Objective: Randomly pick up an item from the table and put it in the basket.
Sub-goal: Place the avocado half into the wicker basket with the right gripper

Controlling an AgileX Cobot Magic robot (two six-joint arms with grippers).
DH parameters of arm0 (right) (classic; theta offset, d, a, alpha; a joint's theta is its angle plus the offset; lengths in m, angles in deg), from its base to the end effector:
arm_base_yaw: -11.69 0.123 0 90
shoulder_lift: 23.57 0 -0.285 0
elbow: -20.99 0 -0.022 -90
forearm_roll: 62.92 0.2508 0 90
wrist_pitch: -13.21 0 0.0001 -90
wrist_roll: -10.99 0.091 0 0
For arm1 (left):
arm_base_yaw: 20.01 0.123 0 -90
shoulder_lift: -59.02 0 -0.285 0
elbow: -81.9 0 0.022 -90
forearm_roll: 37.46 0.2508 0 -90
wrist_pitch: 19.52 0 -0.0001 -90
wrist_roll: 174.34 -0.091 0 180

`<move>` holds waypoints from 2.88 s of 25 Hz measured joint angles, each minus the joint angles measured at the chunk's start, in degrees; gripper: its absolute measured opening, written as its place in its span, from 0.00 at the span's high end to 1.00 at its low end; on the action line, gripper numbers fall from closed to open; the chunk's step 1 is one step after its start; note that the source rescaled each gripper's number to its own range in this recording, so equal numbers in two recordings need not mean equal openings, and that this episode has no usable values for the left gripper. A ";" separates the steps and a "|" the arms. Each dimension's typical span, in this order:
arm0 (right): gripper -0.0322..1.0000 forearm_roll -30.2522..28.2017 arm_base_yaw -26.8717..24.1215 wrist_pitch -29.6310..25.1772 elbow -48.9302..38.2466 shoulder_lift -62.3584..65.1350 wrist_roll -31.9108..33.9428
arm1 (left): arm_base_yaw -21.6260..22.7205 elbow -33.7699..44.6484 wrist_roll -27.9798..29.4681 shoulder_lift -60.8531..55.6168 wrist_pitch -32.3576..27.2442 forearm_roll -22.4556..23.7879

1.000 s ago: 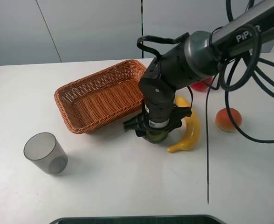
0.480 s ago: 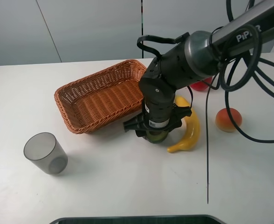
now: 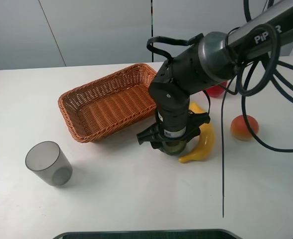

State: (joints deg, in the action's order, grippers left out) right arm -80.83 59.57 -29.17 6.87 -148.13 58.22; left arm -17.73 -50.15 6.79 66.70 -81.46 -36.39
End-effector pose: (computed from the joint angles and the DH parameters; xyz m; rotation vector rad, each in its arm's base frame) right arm 0.2449 0.2427 0.0949 -0.3656 2.9692 -0.2311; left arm -0.0073 0.0012 0.2786 -0.0623 2.0511 0.0348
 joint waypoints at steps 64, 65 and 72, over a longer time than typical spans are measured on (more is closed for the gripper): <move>0.01 -3.36 -1.37 8.70 26.24 -8.93 -19.75 | 0.00 0.00 0.11 0.00 0.00 0.00; 0.01 -3.36 -1.37 8.70 26.24 -8.66 -19.75 | 0.00 0.00 0.11 0.00 0.00 0.00; 0.00 1.95 -3.21 3.21 26.24 -2.82 -19.86 | 0.00 0.00 0.11 0.00 0.00 0.00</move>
State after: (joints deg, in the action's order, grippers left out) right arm -78.87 56.36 -25.96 33.11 -150.95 38.36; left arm -17.73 -50.15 6.91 66.70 -81.46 -36.39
